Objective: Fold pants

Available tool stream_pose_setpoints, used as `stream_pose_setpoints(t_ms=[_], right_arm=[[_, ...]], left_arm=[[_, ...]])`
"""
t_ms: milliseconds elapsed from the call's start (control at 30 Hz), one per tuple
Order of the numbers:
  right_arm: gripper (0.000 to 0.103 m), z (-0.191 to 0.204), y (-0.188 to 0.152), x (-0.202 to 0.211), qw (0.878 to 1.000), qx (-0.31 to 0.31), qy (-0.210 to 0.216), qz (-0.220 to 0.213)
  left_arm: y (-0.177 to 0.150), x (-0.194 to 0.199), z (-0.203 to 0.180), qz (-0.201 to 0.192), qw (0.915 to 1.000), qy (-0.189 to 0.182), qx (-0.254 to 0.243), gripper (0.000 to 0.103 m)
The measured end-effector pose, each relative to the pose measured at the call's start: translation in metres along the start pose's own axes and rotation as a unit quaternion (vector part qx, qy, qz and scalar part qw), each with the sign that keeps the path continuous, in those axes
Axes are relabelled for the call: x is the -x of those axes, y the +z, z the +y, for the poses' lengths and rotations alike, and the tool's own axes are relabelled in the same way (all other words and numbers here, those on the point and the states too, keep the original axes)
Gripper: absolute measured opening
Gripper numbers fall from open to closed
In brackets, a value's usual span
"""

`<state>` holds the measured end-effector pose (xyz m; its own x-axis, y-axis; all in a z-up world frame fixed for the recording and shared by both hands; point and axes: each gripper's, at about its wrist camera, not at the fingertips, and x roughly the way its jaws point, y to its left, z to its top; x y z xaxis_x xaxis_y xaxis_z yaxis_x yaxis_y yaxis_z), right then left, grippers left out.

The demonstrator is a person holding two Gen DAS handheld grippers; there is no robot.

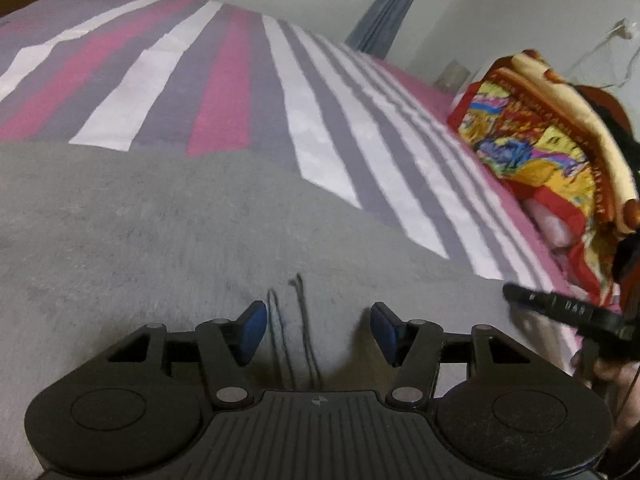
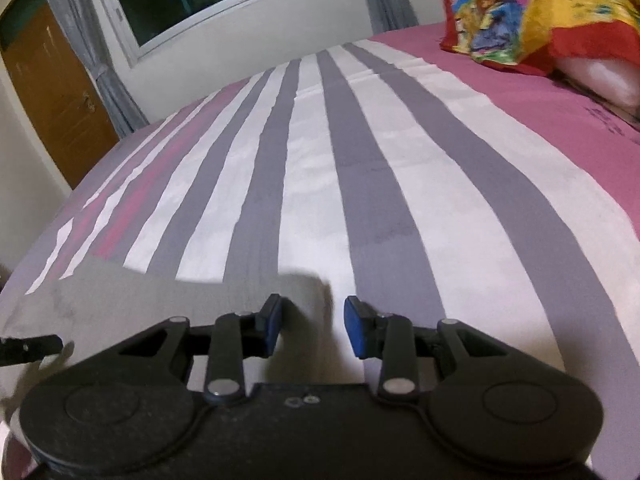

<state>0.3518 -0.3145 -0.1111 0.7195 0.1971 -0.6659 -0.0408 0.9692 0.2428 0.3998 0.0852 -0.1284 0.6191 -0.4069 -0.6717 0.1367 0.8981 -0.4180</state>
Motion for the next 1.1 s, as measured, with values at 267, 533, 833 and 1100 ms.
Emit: stream_pose_setpoints(t_ms=[267,533,833,1100], right_arm=[[0.039,0.006,-0.018,0.009,0.999,0.016,-0.016,0.033],[0.047,0.009,-0.086,0.078,0.999,0.035,-0.013,0.03],[0.054,0.007,-0.089,0.099,0.999,0.018,-0.018,0.038],[0.072,0.004,-0.101,0.133,1.0,-0.006,0.007,-0.025]], left_arm=[[-0.015,0.004,-0.015,0.004,0.9996,0.017,-0.021,0.057],[-0.073,0.057,-0.03,-0.004,0.9975,0.033,-0.063,0.057],[-0.092,0.08,-0.025,-0.021,0.999,0.033,-0.022,0.058],[-0.121,0.168,0.05,-0.148,0.9846,0.061,0.071,0.08]])
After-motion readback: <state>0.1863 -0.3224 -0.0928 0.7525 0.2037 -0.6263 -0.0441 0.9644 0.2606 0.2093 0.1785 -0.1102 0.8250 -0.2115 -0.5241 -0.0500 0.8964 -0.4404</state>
